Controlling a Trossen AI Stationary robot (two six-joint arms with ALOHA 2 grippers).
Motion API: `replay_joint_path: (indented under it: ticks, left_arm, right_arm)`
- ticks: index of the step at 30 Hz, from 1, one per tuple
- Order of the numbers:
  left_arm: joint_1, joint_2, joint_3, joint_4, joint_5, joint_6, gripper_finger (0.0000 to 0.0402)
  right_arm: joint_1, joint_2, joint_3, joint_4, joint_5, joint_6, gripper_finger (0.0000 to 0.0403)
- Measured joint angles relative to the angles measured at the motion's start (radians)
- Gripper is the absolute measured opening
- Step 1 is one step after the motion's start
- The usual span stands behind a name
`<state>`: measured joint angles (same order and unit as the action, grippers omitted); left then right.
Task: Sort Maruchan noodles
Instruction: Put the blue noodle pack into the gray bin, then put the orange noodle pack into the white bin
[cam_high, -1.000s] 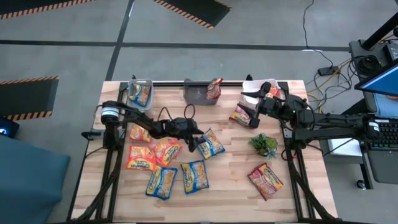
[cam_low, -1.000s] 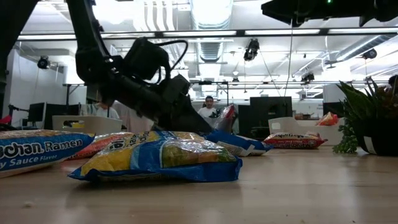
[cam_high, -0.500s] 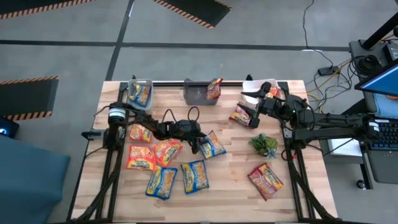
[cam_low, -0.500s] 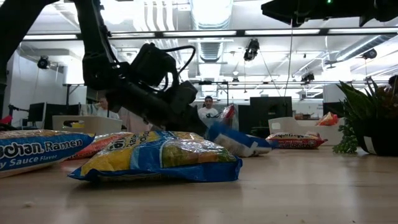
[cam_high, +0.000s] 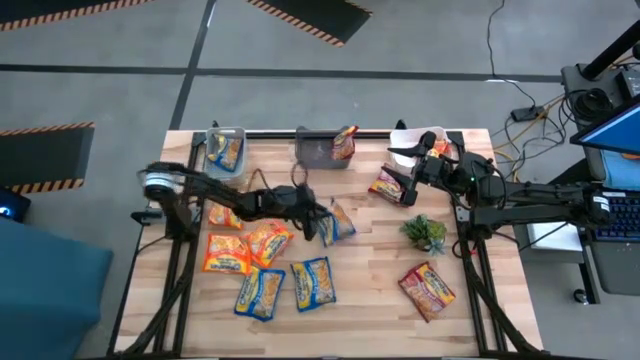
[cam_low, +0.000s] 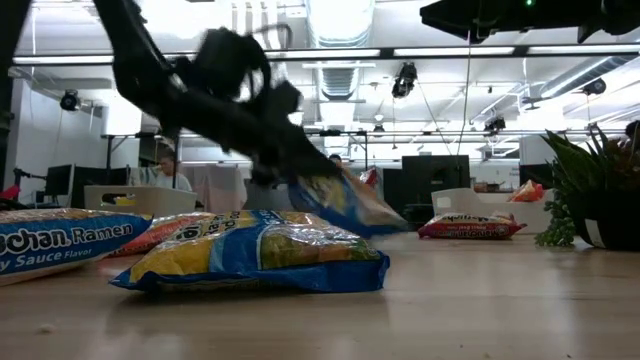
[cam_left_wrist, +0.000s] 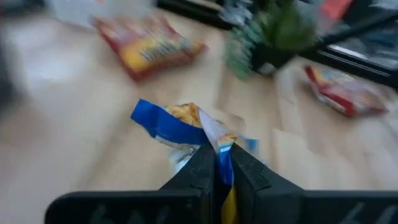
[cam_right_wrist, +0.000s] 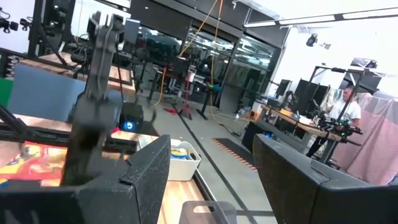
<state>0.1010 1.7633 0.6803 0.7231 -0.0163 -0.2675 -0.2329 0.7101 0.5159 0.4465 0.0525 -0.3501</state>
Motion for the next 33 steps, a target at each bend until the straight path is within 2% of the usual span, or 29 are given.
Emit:
replay_joint_path:
  ticks: [4, 6, 8, 13, 14, 16, 21, 25, 29, 33]
  left_arm:
    - [0.017, -0.222, -0.013, -0.205, -0.109, 0.095, 0.0003]
    - [0.020, -0.340, -0.009, -0.349, -0.202, 0.145, 0.0003]
    - [0.019, -0.453, 0.009, -0.560, -0.353, 0.192, 0.0001]
    - [0.027, -0.656, 0.105, -1.103, -0.851, 0.191, 0.0001]
    - [0.037, -0.683, 0.122, -1.202, -0.926, 0.165, 0.0001]
    - [0.077, -0.714, 0.144, -1.351, -1.002, 0.118, 0.0000]
    - [0.260, -0.734, 0.153, -1.481, -1.008, 0.080, 0.0000]
    - [0.410, -0.700, 0.145, -1.454, -0.906, 0.101, 0.0007]
    - [0.495, -0.656, 0.153, -1.488, -0.874, 0.098, 0.0045]
    - [0.524, -0.611, 0.198, -1.524, -0.874, 0.083, 0.0098]
  right_arm:
    - [-0.003, 0.000, 0.000, 0.000, 0.000, -0.003, 0.0219]
    - [-0.004, 0.000, -0.001, 0.000, 0.001, -0.003, 0.0219]
    - [-0.005, 0.000, -0.001, 0.000, 0.000, -0.003, 0.0219]
    - [-0.008, 0.000, -0.001, 0.000, 0.001, -0.003, 0.0219]
    - [-0.008, 0.000, -0.001, 0.000, 0.001, -0.003, 0.0219]
    - [-0.008, 0.000, -0.001, 0.000, 0.001, -0.003, 0.0219]
    - [-0.008, 0.000, -0.001, 0.000, 0.001, 0.000, 0.0219]
    - [-0.008, 0.000, -0.001, -0.001, 0.001, 0.000, 0.0219]
    - [-0.008, 0.000, -0.001, -0.002, 0.001, 0.001, 0.0219]
    - [-0.008, 0.000, -0.002, -0.005, 0.001, 0.000, 0.0219]
